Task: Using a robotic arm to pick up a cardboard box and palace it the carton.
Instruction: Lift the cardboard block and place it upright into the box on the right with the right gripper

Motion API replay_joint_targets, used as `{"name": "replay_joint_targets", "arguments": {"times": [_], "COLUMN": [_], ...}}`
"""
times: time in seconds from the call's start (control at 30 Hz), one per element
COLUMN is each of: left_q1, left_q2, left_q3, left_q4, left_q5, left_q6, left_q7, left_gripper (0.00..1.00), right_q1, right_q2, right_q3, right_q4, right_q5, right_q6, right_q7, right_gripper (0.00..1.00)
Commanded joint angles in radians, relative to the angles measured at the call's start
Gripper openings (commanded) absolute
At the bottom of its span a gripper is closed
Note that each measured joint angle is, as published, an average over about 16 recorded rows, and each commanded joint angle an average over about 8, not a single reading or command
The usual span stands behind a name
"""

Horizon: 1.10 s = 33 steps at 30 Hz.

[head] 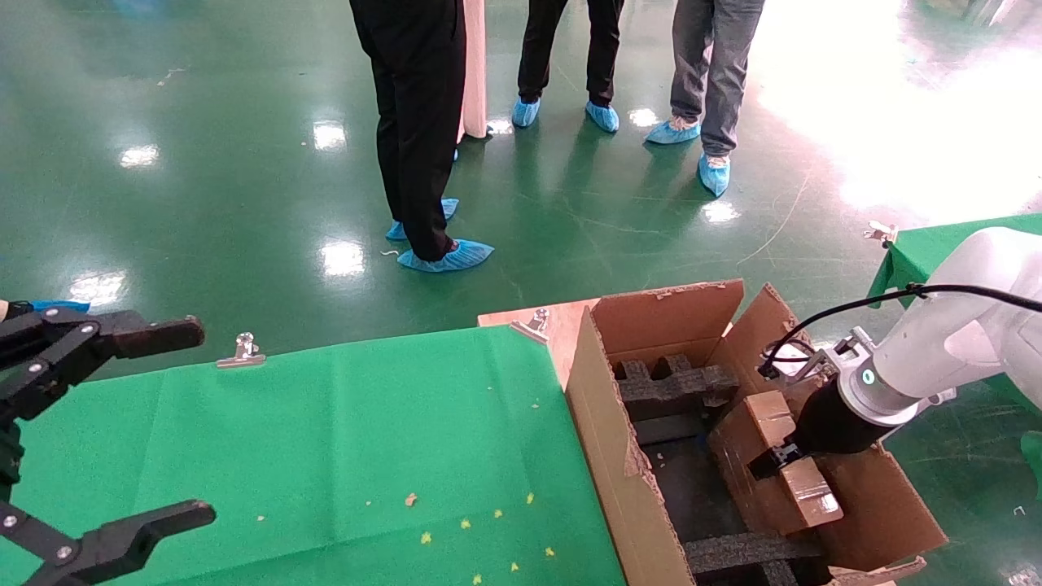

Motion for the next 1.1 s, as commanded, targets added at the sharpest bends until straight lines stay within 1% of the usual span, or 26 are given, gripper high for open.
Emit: {"name": "replay_joint_targets", "arguments": {"times": [0.03,1.1], "left_q1": [0.000,0.000], "left_q2": [0.000,0.000], "left_q3": [0.000,0.001], "left_q4": [0.000,0.001], "left_q5": [0.000,0.000], "left_q6": [0.000,0.000], "left_q7": [0.000,0.000], "left_gripper": [1.00,1.00], "right_q1": [-0.002,0.021], "right_q2": [-0.003,0.000], "right_q3": [0.001,0.002], "right_q4": [-0.006,0.003], "right_q5": [0.001,0.001], "right_q6": [-0.002,0.002], "right_q7": [-0.003,-0.003], "right_gripper": [1.00,1.00]}}
